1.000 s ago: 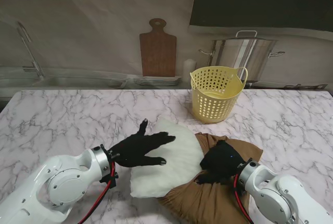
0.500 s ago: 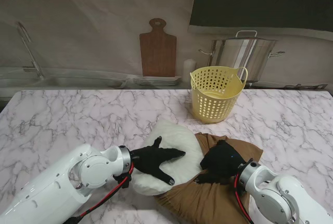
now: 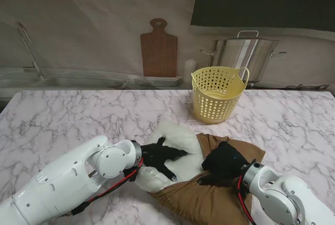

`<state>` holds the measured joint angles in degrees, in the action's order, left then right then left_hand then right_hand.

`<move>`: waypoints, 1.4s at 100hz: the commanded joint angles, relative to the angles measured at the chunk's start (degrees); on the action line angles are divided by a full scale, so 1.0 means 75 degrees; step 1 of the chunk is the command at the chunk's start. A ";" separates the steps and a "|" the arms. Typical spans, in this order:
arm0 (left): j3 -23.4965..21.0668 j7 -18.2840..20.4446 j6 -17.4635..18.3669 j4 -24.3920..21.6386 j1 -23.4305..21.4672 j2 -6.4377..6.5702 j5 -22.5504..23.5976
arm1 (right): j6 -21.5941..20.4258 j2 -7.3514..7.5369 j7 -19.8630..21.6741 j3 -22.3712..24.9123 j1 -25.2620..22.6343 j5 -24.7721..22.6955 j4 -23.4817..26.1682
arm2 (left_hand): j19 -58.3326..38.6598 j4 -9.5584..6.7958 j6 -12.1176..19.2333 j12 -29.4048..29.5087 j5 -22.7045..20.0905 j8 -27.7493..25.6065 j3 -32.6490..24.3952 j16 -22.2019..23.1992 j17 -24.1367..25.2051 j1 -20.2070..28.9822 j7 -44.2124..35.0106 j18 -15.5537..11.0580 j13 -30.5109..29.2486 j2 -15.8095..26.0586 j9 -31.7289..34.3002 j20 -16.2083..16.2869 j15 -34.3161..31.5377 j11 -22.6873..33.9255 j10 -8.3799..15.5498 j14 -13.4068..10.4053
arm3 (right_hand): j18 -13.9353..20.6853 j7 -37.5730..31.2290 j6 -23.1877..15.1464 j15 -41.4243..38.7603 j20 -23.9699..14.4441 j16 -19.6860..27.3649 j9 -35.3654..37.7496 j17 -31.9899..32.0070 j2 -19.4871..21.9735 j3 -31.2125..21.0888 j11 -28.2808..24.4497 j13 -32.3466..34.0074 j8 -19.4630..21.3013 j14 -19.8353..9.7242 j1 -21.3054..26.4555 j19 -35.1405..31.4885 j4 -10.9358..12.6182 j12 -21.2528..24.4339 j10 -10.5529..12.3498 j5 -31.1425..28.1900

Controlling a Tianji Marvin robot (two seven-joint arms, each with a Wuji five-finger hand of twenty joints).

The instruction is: Remove the pillowcase from the pillow and put it in the laundry basket

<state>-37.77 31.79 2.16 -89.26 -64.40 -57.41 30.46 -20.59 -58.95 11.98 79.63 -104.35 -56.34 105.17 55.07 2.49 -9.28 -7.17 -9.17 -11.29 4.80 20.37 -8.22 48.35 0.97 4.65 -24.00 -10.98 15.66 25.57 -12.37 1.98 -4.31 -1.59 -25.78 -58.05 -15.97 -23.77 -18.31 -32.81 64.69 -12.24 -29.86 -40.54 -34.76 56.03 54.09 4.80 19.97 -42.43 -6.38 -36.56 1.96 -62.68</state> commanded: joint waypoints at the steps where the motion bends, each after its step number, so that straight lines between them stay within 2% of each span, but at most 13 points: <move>1: 0.0255 0.0281 -0.0250 0.0647 0.0148 0.0103 0.0079 | -0.0023 0.0077 0.0297 0.0038 -0.0176 -0.0067 -0.0026 | -1.2168 -0.0376 -0.0126 -0.0001 0.0148 0.0074 -0.0627 -0.0094 -0.0019 0.1452 -0.0035 0.0334 -0.0166 0.0359 0.0103 0.0103 0.0290 -0.0238 -0.0880 0.1789 | 0.0155 -0.0255 -0.0199 0.0066 -0.0105 0.0151 -0.0258 0.0105 -0.0687 -0.0183 0.0498 0.0005 0.0222 -0.0568 0.0538 0.0005 -0.0217 0.0272 0.0310 0.0288; 9: 0.0633 0.0413 -0.0459 0.0797 0.0462 0.0124 0.0030 | -0.0018 0.0101 0.0545 0.0131 -0.0242 -0.0072 0.0084 | -1.2187 -0.0424 -0.0101 -0.0013 0.0148 0.0065 -0.0653 -0.0089 -0.0020 0.1596 -0.0034 0.0309 -0.0180 0.0425 0.0135 0.0113 0.0294 -0.0221 -0.0834 0.1758 | 0.0183 -0.0351 -0.0255 0.0127 -0.0116 0.0179 -0.0264 0.0104 -0.0653 -0.0204 0.0533 -0.0026 0.0210 -0.0587 0.0548 0.0010 -0.0240 0.0296 0.0373 0.0305; 18: 0.0988 0.0514 -0.0685 0.0967 0.0737 0.0137 -0.0094 | -0.0030 0.0121 0.0756 0.0285 -0.0340 -0.0067 0.0183 | -1.2203 -0.0458 -0.0082 -0.0020 0.0169 0.0059 -0.0640 -0.0086 -0.0019 0.1690 -0.0023 0.0301 -0.0180 0.0479 0.0125 0.0123 0.0306 -0.0215 -0.0809 0.1776 | 0.0219 -0.0691 0.0068 0.0034 -0.0153 0.0137 0.0096 0.0006 -0.0483 -0.0432 0.0395 0.0151 0.0221 -0.0634 0.0214 -0.0047 0.0135 0.0286 0.0386 -0.0464; 39: 0.1452 0.0606 -0.0931 0.1287 0.1085 0.0148 -0.0295 | -0.0042 0.0097 0.0759 0.0748 -0.0656 -0.0167 0.0380 | -1.2201 -0.0477 -0.0049 -0.0024 0.0149 0.0047 -0.0581 -0.0080 -0.0011 0.1700 -0.0030 0.0298 -0.0173 0.0494 0.0113 0.0127 0.0319 -0.0205 -0.0793 0.1766 | 0.0227 -0.1103 0.0464 -0.0414 -0.0190 -0.0076 0.0773 -0.0182 -0.0209 -0.0234 0.0007 0.0552 0.0157 -0.0665 0.0064 -0.0322 0.0181 0.0207 0.0294 -0.1749; 52: 0.1598 0.0659 -0.1029 0.1387 0.1216 0.0154 -0.0379 | 0.0079 0.0068 0.0725 0.1017 -0.0828 -0.0232 0.0522 | -1.2198 -0.0483 -0.0019 -0.0028 0.0125 0.0039 -0.0586 -0.0077 -0.0010 0.1740 -0.0035 0.0295 -0.0171 0.0516 0.0142 0.0129 0.0321 -0.0191 -0.0776 0.1763 | 0.0238 -0.1687 0.0647 -0.0572 -0.0161 -0.0139 0.0964 -0.0240 -0.0060 -0.0101 -0.0099 0.0676 0.0069 -0.0630 0.0056 -0.0485 0.0192 0.0213 0.0227 -0.1852; 55: 0.1647 0.0684 -0.1049 0.1401 0.1259 0.0161 -0.0390 | 0.0103 0.0060 0.0701 0.1073 -0.0860 -0.0253 0.0541 | -1.2195 -0.0483 -0.0010 -0.0028 0.0120 0.0037 -0.0583 -0.0076 -0.0007 0.1743 -0.0035 0.0293 -0.0172 0.0528 0.0143 0.0128 0.0322 -0.0191 -0.0768 0.1764 | 0.0235 -0.1960 0.0687 -0.0635 -0.0106 -0.0155 0.1029 -0.0243 0.0008 -0.0019 -0.0133 0.0701 -0.0256 -0.0628 0.0094 -0.0565 0.0211 0.0228 0.0200 -0.1844; 72: 0.1890 0.0731 -0.1129 0.1553 0.1446 0.0165 -0.0505 | 0.0281 0.0028 0.0658 0.1430 -0.1077 -0.0404 0.0651 | -1.2193 -0.0494 0.0015 -0.0034 0.0077 0.0028 -0.0600 -0.0075 -0.0020 0.1836 -0.0041 0.0289 -0.0189 0.0550 0.0190 0.0130 0.0324 -0.0174 -0.0742 0.1756 | 0.0232 -0.2397 0.0877 -0.0779 -0.0105 -0.0208 0.1193 -0.0319 0.0137 0.0092 -0.0209 0.0825 -0.0369 -0.0600 0.0048 -0.0690 0.0210 0.0215 0.0156 -0.1893; 101: 0.2167 0.0823 -0.1188 0.1768 0.1630 0.0190 -0.0723 | 0.0660 -0.0021 0.0511 0.2000 -0.1351 -0.0837 0.0595 | -1.2191 -0.0503 0.0032 -0.0036 0.0032 0.0017 -0.0582 -0.0073 -0.0029 0.1889 -0.0041 0.0286 -0.0209 0.0594 0.0210 0.0139 0.0328 -0.0169 -0.0725 0.1768 | 0.0246 -0.2494 0.0890 -0.0799 -0.0101 -0.0213 0.1221 -0.0316 0.0093 0.0160 -0.0204 0.0823 -0.0498 -0.0614 0.0072 -0.0728 0.0225 0.0226 0.0182 -0.1884; 140: 0.2052 0.0972 -0.1182 0.1740 0.1588 0.0262 -0.0614 | 0.0899 -0.0071 -0.0051 0.2319 -0.1360 -0.1281 0.0343 | -1.2178 -0.0491 0.0064 -0.0038 -0.0020 -0.0005 -0.0571 -0.0071 -0.0032 0.1871 -0.0052 0.0276 -0.0205 0.0604 0.0231 0.0151 0.0335 -0.0164 -0.0715 0.1764 | 0.0225 -0.2310 0.0836 -0.0753 -0.0070 -0.0196 0.1167 -0.0268 0.0005 0.0062 -0.0173 0.0767 -0.0655 -0.0619 0.0065 -0.0682 0.0224 0.0237 0.0198 -0.1848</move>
<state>-24.21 35.97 -4.61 -82.59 -50.76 -58.55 24.21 -15.93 -60.56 11.17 94.36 -114.00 -64.12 110.69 58.89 3.32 0.62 -7.13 -8.38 -10.35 6.57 21.16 -7.46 49.24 2.45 -7.28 -24.05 -4.41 15.55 25.68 -11.10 0.39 13.07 -22.38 -24.04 -43.55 -18.41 -21.20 -18.80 -31.15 68.12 -14.77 -28.56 -37.24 -32.51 55.24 45.62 -10.05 18.42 -47.08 -7.01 -33.53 10.09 -64.57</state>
